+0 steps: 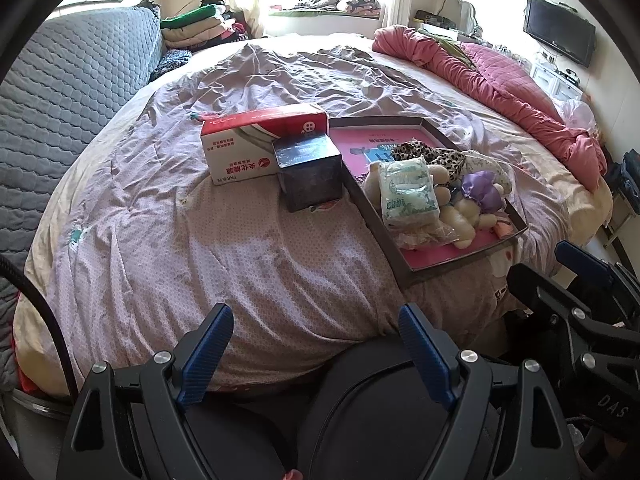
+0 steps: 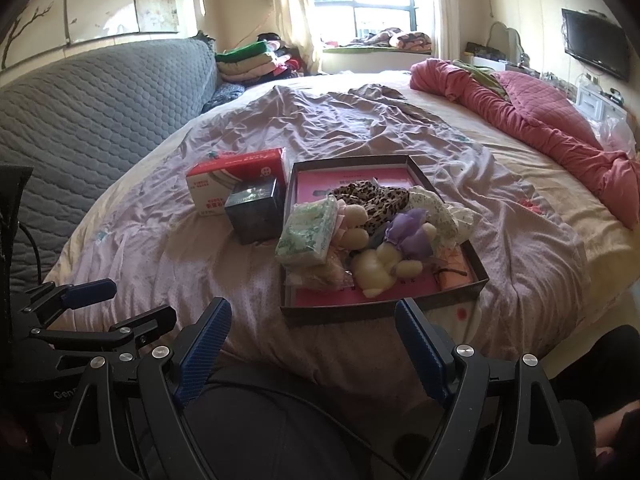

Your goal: Organize soft objects

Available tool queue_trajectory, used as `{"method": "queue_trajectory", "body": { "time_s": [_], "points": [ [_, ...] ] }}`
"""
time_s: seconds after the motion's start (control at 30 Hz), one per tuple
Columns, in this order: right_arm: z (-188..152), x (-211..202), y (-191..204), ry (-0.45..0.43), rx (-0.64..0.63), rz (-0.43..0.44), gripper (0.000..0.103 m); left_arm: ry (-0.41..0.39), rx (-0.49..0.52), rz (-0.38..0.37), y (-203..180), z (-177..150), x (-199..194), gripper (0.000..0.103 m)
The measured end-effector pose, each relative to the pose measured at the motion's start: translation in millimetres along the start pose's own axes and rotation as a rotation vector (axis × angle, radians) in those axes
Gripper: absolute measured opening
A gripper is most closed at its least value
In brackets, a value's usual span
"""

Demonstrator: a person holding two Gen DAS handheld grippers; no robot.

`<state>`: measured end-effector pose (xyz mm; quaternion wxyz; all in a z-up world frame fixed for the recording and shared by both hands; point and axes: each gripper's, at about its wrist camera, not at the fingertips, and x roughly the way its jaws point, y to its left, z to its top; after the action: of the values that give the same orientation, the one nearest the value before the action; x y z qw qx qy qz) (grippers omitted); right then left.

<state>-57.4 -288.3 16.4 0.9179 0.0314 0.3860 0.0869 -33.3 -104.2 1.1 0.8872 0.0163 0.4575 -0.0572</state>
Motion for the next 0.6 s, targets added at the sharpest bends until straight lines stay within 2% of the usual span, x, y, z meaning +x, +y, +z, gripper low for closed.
{"method": "queue_trajectory", "body": {
  "time_s": [0.6],
  "points": [
    [0.3,-0.9,1.1,-0.005,-0.011,-0.003,0.085,0.001,-0.01,0.011,5.3,0.6,-0.4,0.084]
  ]
}}
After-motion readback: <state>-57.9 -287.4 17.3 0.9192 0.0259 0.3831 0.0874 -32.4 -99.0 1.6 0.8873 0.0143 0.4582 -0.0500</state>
